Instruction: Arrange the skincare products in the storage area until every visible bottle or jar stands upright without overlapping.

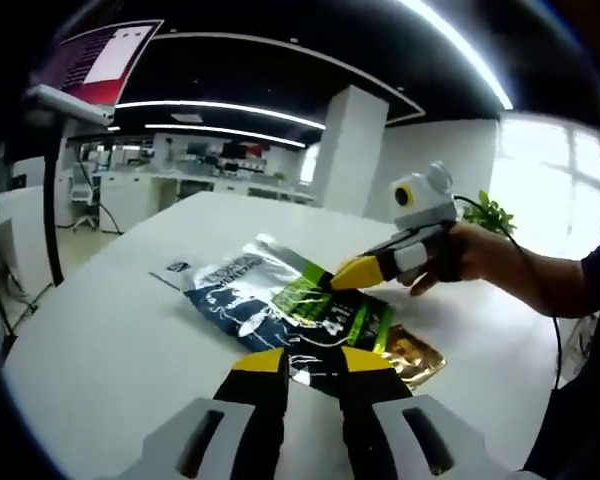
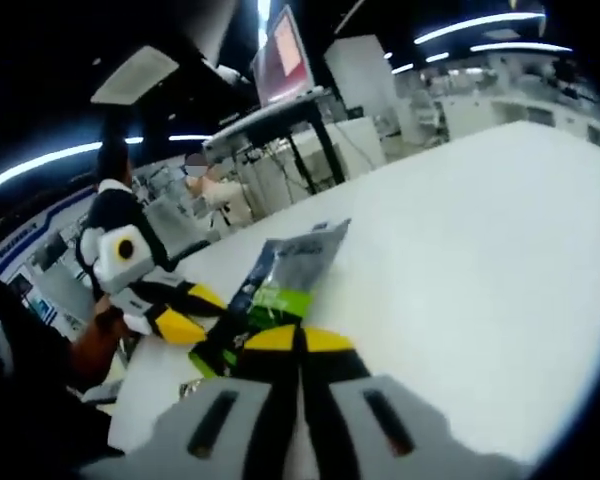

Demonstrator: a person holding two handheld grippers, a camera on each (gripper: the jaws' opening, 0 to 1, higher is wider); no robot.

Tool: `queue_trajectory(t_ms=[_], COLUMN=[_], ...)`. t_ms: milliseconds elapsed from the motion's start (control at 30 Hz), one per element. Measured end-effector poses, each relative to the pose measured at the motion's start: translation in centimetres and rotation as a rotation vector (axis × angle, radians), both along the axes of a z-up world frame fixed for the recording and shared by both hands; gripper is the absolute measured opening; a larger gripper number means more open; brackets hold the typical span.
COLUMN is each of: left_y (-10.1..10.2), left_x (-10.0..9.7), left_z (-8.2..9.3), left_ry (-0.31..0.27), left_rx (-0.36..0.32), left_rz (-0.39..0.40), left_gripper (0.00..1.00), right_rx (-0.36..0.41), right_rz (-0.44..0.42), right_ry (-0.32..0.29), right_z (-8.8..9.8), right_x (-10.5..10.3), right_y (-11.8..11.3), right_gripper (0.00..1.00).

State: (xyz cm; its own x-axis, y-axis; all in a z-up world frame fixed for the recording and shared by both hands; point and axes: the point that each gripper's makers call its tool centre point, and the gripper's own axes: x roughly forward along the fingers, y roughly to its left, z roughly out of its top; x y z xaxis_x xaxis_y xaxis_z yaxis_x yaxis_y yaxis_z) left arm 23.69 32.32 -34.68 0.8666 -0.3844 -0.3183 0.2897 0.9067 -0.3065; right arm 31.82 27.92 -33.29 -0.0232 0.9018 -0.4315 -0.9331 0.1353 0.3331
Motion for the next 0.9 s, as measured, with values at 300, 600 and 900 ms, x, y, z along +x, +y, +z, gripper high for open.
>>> queue_trajectory(t_ms=[300,600,900], left_y=[0.8,1.5,1.0], left_x=[0.0,0.3,1.1], left_z=[0.5,0.6,0.5], left_ry=[-0.003,0.015,0.051], left_rx=[-0.096,-0.176,-0.239], left_rz=[0.024,0.047,0.019], left_gripper=[0.22,0.24,0.2], right_rx=[0.036,0.097,0.162], right_rz=[-0.012,-0.005,-0.01], right_ry=[-0.076,-0.134,-0.152], right_z=[1.3,2.3,3.1], right_x=[-0.8,-0.5,-1.0], right_y=[-0.6,-0.5,-1.5], right_gripper=[0.0,0.0,0.0])
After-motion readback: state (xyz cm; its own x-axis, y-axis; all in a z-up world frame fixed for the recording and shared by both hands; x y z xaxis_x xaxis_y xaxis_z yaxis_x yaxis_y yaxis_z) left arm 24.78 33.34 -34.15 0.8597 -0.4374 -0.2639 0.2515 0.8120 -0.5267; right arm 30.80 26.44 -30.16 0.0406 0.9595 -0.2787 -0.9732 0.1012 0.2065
